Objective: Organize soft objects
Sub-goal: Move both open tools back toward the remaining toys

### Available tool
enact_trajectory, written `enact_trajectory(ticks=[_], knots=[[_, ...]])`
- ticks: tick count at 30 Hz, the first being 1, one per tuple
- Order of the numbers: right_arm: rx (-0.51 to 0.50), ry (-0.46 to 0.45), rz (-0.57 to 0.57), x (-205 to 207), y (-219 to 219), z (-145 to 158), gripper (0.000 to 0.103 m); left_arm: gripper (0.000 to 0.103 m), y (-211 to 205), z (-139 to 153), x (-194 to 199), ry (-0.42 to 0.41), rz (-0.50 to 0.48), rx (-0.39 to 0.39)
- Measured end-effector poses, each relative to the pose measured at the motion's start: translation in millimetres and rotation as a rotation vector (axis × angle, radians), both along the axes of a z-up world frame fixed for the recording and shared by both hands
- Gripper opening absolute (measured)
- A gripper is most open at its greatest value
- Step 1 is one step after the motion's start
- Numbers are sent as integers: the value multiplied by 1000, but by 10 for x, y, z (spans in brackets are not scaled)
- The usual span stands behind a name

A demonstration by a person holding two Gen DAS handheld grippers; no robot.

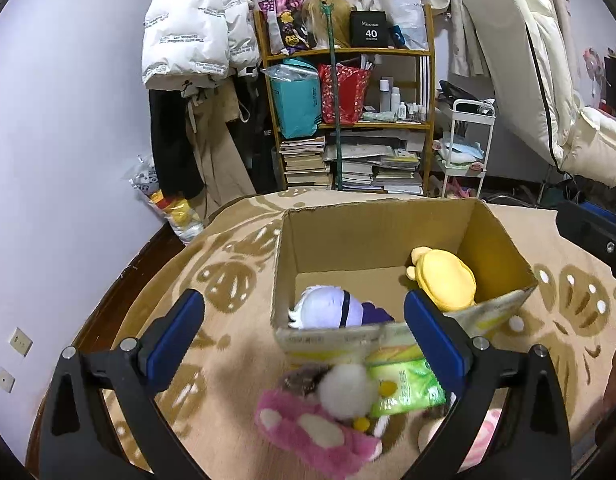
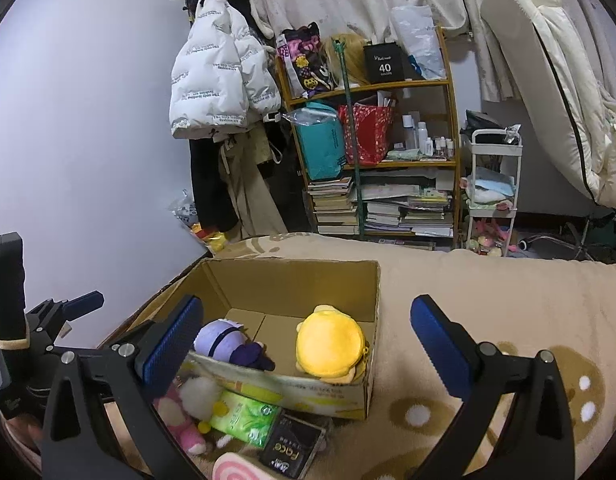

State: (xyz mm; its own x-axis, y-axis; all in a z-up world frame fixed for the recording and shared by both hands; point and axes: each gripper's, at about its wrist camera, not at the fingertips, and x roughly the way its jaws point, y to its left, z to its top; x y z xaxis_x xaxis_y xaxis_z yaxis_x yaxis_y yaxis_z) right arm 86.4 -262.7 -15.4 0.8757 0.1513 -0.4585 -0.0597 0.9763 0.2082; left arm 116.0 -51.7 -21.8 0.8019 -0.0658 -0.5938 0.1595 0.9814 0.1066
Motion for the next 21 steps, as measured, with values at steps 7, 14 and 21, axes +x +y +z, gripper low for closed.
enact_trajectory(ticks=[7,14,21], knots=[[1,-17,-1,-256,57,76,103,99,93,74,-256,6,5,13],[-21,-22,1,-542,139,135,103,99,251,146,-494,22,32,-24],[-14,-1,-1,-690,208,119,103,99,379,211,-652,37,29,-62]])
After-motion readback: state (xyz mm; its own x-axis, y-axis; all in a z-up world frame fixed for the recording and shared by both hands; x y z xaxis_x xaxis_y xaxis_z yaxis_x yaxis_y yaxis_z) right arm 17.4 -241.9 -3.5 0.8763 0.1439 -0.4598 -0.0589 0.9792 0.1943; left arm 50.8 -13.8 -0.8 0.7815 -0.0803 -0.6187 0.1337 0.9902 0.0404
